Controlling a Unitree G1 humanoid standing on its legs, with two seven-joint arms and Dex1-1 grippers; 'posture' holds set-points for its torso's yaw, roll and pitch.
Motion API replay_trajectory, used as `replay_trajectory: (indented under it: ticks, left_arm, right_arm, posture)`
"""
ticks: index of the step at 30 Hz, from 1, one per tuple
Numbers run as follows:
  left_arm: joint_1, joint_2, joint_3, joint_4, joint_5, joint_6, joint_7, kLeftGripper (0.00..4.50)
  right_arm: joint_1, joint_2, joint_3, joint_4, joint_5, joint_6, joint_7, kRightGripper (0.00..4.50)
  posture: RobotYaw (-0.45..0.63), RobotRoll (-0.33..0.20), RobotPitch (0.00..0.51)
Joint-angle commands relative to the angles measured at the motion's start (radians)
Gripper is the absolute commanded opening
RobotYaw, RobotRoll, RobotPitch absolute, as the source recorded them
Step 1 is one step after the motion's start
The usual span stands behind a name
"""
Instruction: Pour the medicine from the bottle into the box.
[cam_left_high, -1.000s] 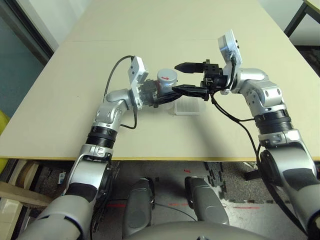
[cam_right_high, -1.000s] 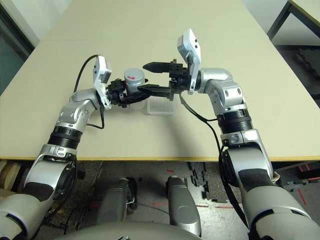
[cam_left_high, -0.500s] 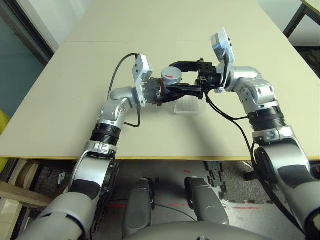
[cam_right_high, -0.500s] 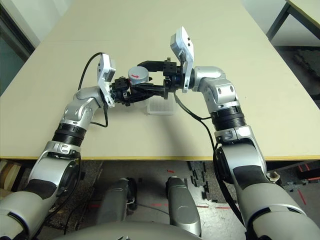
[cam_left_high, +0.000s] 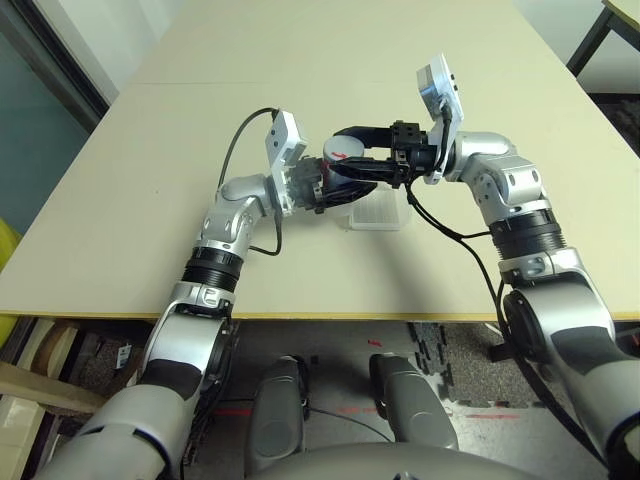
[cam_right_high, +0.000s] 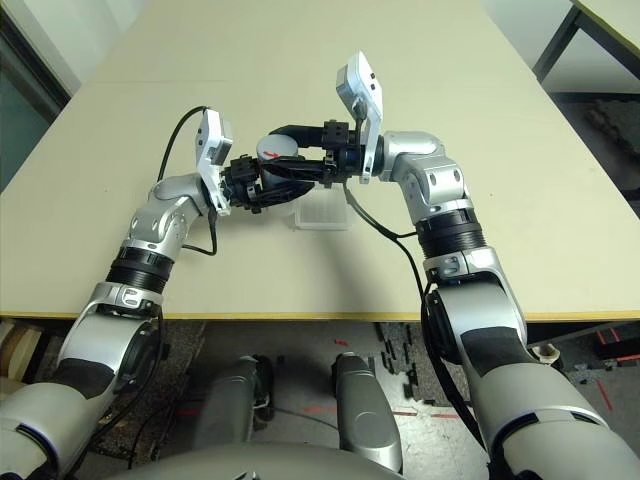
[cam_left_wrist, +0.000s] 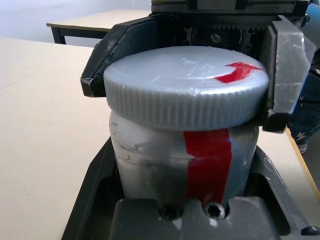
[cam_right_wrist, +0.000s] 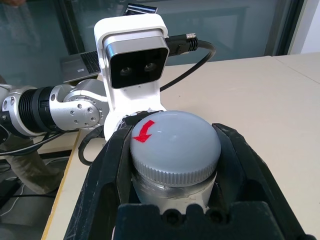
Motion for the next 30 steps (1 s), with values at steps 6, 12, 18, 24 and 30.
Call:
replay_trajectory:
  ticks: [6,12,18,24,30]
  left_arm:
    - [-0.026,0.010,0.002,0.010,-0.011,0.042,-0.038,2.76]
    - [-0.032,0.010,0.003,0.000,-0.017,0.070,-0.065,2.76]
    - [-0.027,0.017,-0.003,-0.024,-0.026,0.103,-0.088,2.76]
    - [-0.018,0.019,-0.006,-0.046,-0.029,0.121,-0.095,2.76]
    - [-0.009,0.022,-0.011,-0.067,-0.033,0.133,-0.098,2.76]
  right_arm:
    - [-0.031,-0.012,0.019,0.018,0.020,-0.048,0.146,2.58]
    - [-0.060,-0.010,0.040,0.034,0.042,-0.078,0.310,2.58]
    - [-0.081,-0.043,0.131,0.002,0.125,-0.082,0.338,2.58]
    - [-0.097,-0.065,0.220,0.014,0.192,-0.116,0.338,2.58]
    - [-0.113,-0.035,0.187,0.093,0.167,-0.140,0.338,3.55]
  posture:
    - [-0.21,0.000,0.120]
    - [-0.20,0.000,0.118]
    - [-0.19,0.000,0.118]
    - [-0.18,0.000,0.116]
    - [-0.18,0.000,0.116]
